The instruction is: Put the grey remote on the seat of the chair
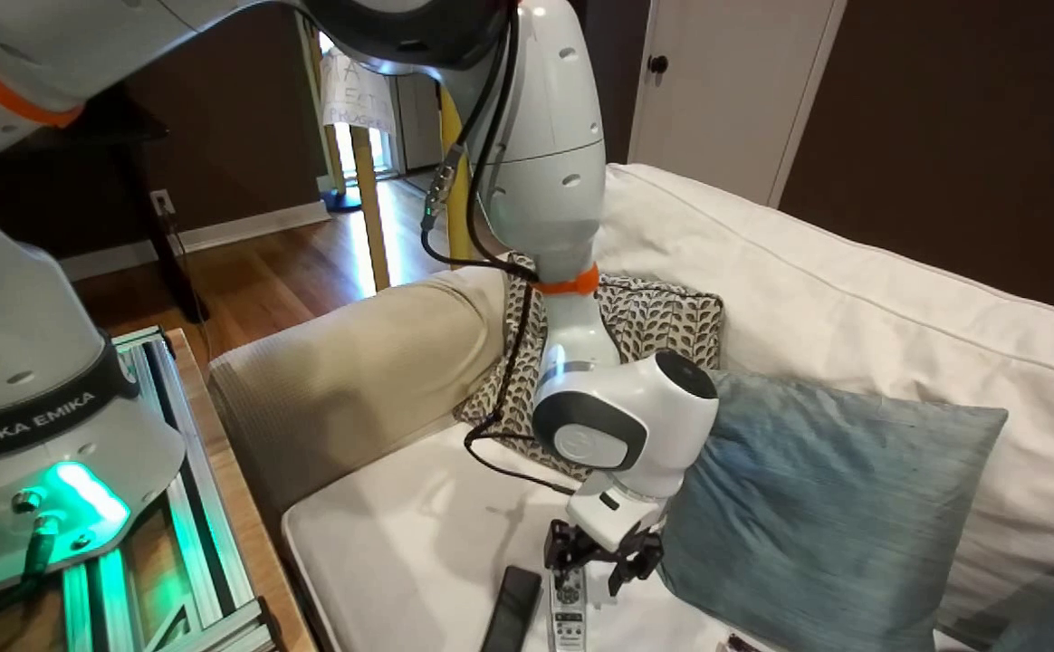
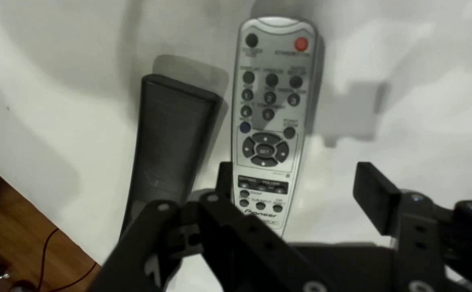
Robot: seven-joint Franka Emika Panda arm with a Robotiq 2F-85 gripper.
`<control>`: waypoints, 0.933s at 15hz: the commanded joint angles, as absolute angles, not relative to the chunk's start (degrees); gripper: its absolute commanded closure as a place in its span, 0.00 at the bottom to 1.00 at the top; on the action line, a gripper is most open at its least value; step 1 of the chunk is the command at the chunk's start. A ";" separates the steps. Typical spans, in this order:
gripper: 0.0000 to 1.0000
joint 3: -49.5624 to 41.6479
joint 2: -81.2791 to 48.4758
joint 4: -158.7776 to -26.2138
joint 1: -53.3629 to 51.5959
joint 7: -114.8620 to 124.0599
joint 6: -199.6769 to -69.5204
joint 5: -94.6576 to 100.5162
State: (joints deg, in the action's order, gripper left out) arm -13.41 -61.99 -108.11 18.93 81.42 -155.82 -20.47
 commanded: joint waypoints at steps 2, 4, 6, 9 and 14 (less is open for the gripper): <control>0.00 -15.39 -60.54 -108.53 16.51 81.68 -155.38 -21.42; 0.00 -15.57 -57.89 -110.55 15.79 80.03 -154.89 -20.56; 0.00 -17.20 -54.76 -113.38 13.38 78.13 -154.29 -18.46; 0.00 -22.74 -49.46 -118.67 7.47 75.49 -151.15 -12.76; 0.00 -30.59 -40.46 -127.71 -1.50 71.61 -155.20 -1.50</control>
State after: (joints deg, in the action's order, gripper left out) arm -26.99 -46.92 -120.55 3.15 74.43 -152.54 -6.93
